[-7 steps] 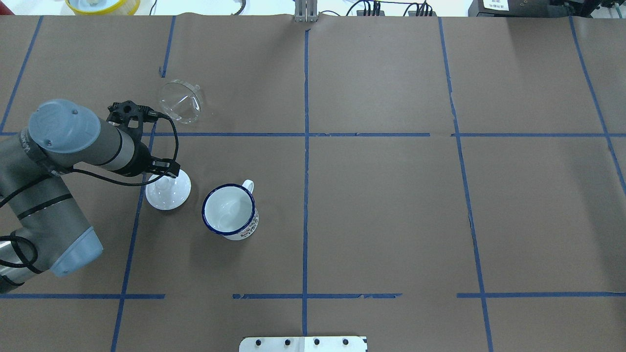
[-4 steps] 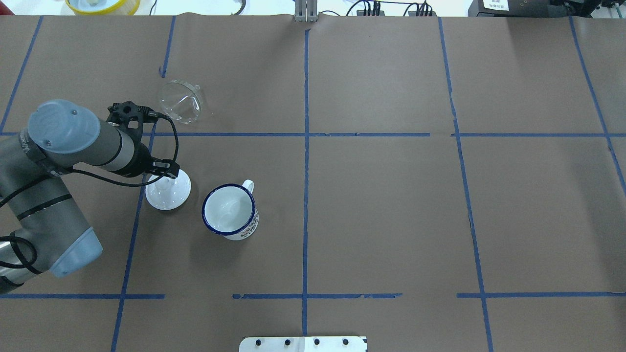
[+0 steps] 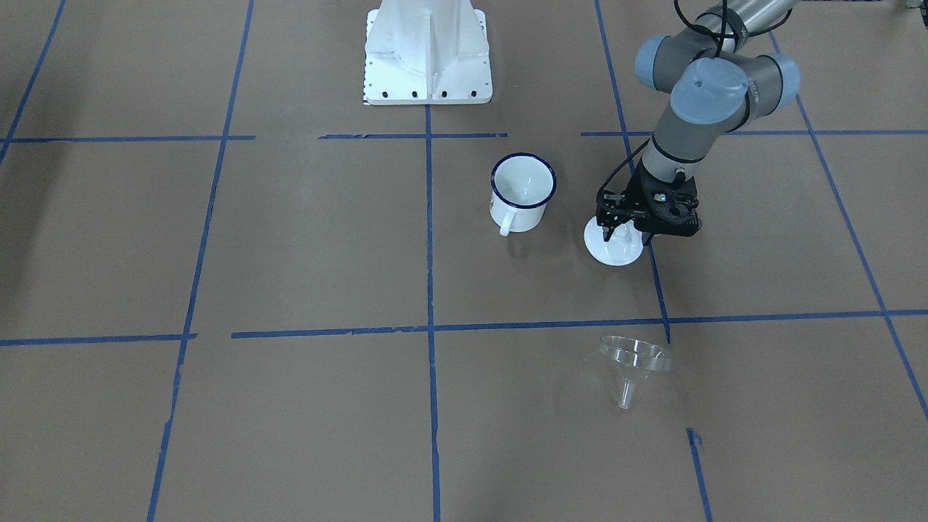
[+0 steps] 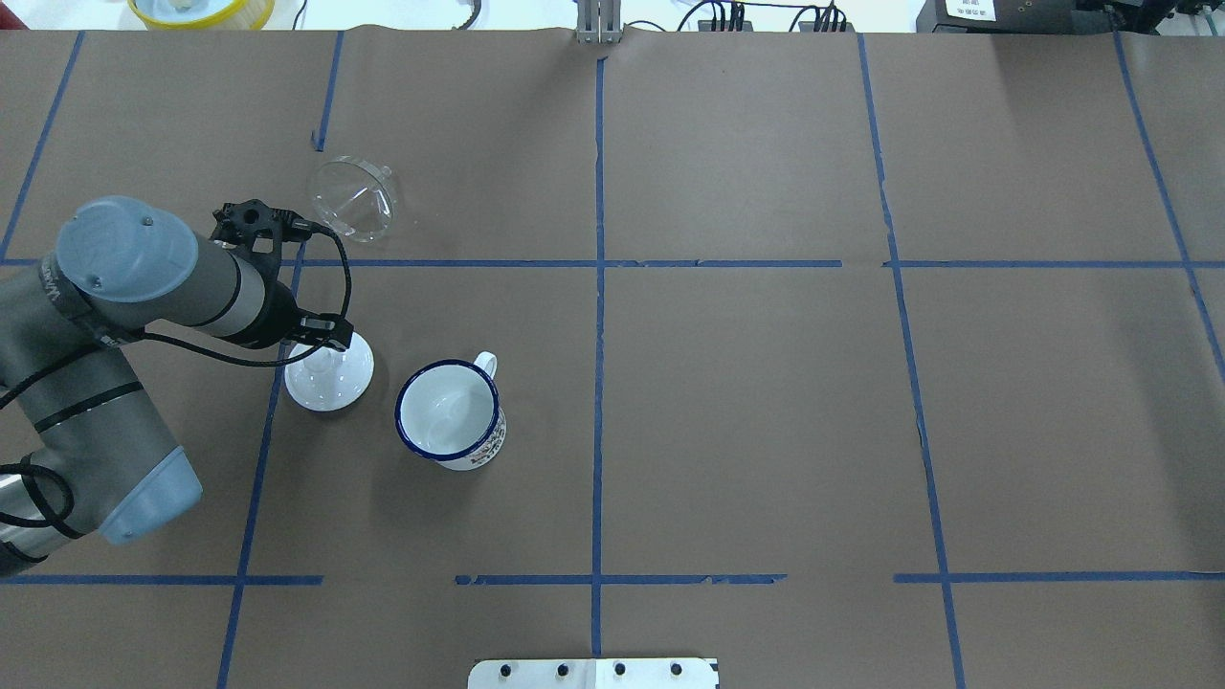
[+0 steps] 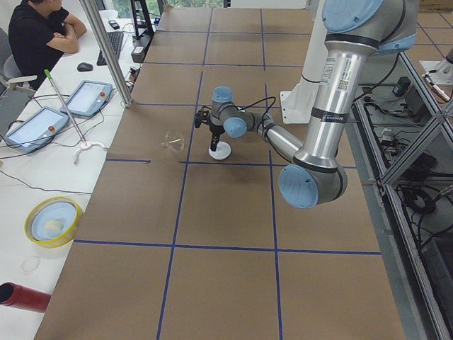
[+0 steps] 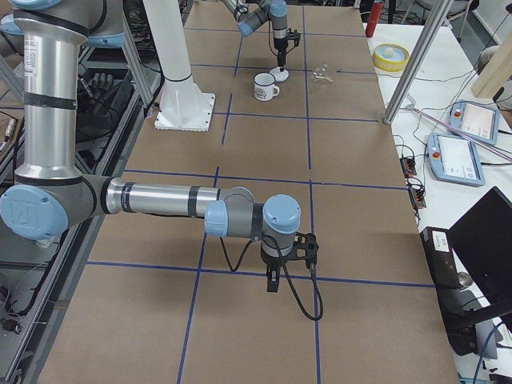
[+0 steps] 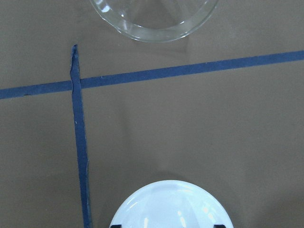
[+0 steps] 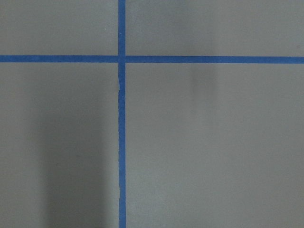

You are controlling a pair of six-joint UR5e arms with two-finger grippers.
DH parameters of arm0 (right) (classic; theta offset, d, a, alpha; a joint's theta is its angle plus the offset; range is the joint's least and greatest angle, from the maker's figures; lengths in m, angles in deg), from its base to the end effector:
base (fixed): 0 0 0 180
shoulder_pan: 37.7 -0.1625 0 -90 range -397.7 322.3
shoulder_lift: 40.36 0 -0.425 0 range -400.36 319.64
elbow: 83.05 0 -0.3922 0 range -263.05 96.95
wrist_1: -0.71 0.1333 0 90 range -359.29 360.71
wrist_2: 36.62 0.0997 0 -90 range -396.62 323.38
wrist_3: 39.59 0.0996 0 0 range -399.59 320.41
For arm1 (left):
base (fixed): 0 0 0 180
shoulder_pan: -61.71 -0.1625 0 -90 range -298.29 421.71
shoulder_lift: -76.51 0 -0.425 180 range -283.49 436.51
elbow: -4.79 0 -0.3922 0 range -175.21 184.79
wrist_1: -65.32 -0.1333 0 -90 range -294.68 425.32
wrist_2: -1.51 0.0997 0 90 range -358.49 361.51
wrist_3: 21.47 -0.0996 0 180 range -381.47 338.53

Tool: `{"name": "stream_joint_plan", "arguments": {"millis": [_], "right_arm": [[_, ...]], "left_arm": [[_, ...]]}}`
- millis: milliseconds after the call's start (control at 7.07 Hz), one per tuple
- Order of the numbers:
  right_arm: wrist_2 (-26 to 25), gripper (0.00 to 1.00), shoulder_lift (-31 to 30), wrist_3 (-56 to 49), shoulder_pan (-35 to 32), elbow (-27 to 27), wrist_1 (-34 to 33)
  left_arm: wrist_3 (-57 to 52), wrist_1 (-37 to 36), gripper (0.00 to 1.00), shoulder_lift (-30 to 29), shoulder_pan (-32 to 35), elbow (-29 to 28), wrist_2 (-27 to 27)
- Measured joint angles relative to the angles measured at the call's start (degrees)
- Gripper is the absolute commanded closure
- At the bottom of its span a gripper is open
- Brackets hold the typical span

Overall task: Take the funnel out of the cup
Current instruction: 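Lower the left gripper and grasp the white lid's knob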

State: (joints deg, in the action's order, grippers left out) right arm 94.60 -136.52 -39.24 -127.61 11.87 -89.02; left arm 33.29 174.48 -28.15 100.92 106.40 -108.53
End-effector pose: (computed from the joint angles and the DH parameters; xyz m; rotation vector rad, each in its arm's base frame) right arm 0.0670 -0.4450 0.6701 -0.0190 -0.7193 0.0104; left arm 0.3990 -0.4535 0.3947 0.2108 0.8246 0.0736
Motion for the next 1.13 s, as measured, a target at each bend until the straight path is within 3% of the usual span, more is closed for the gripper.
{"name": "stream_joint_plan", "arguments": {"millis": [566, 849, 1132], "right_arm": [[0.0, 0.0, 0.0, 0.0, 0.0, 0.0, 0.0], [0.0, 0.0, 0.0, 0.0, 0.0, 0.0, 0.0], [0.0, 0.0, 0.0, 0.0, 0.0, 0.0, 0.0]], "left_arm": [[0.71, 0.0, 0.41, 0.19, -1.1, 0.13, 0.0], [0.75, 0.0, 0.64, 0.29, -1.15, 0.08, 0.0], [0.68, 0.02, 0.96, 0.93, -1.12, 0.56, -0.02]]}}
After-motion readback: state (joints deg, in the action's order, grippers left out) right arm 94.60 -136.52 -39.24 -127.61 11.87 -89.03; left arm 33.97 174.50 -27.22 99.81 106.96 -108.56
